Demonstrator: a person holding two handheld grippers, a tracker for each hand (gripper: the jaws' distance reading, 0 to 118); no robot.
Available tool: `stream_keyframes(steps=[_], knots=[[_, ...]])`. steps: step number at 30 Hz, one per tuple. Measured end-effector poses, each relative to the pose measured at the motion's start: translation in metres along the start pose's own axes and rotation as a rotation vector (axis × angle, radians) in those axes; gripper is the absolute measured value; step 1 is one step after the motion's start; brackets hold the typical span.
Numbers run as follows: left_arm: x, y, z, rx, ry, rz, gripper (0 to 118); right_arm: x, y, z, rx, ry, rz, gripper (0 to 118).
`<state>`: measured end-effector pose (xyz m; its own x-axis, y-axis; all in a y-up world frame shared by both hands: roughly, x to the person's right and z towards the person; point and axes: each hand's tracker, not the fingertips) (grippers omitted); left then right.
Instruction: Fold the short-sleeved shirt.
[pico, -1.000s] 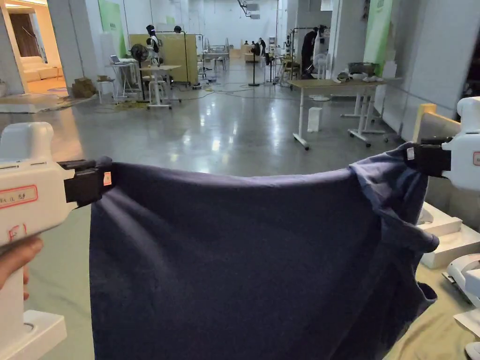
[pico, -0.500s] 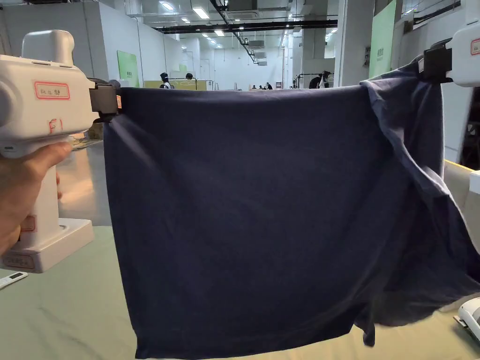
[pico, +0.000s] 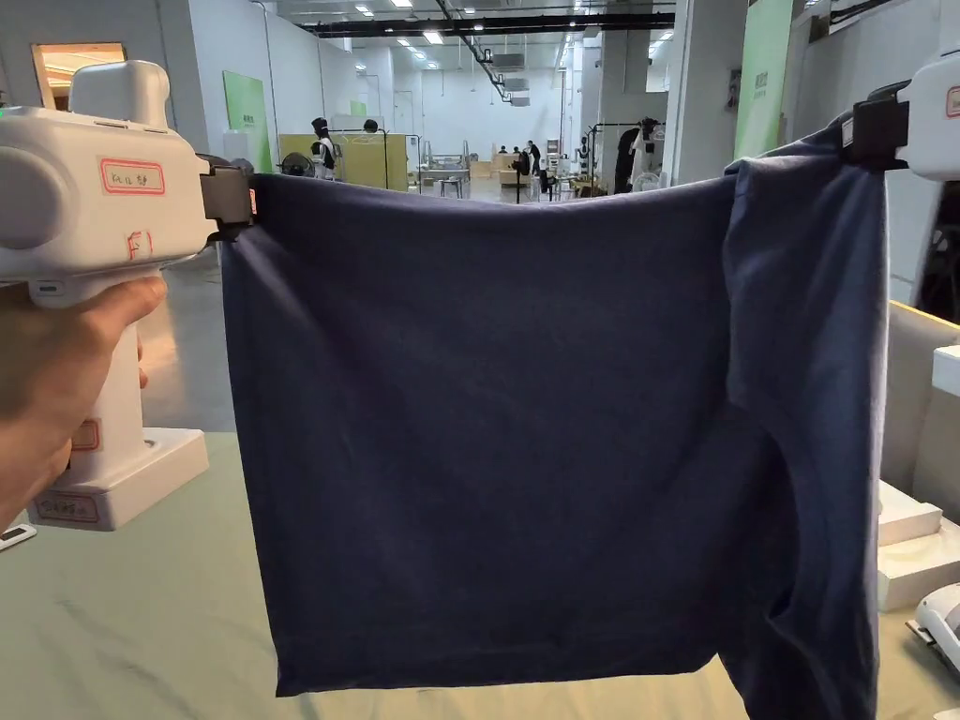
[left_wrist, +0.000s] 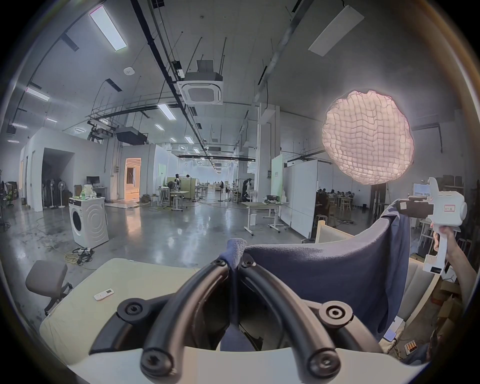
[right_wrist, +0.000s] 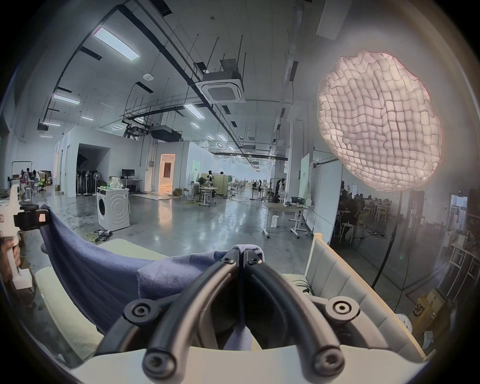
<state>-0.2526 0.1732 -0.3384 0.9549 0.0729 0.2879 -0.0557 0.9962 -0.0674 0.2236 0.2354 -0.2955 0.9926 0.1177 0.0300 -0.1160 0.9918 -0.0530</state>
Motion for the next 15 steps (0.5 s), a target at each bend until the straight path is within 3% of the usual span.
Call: stream_keyframes(steps=[15], knots=[[-0.022, -0.012, -0.106, -0.073, 0.057, -0.052, 5, 0.003, 0.003, -0.013, 0.028, -0.006, 0.015, 1]])
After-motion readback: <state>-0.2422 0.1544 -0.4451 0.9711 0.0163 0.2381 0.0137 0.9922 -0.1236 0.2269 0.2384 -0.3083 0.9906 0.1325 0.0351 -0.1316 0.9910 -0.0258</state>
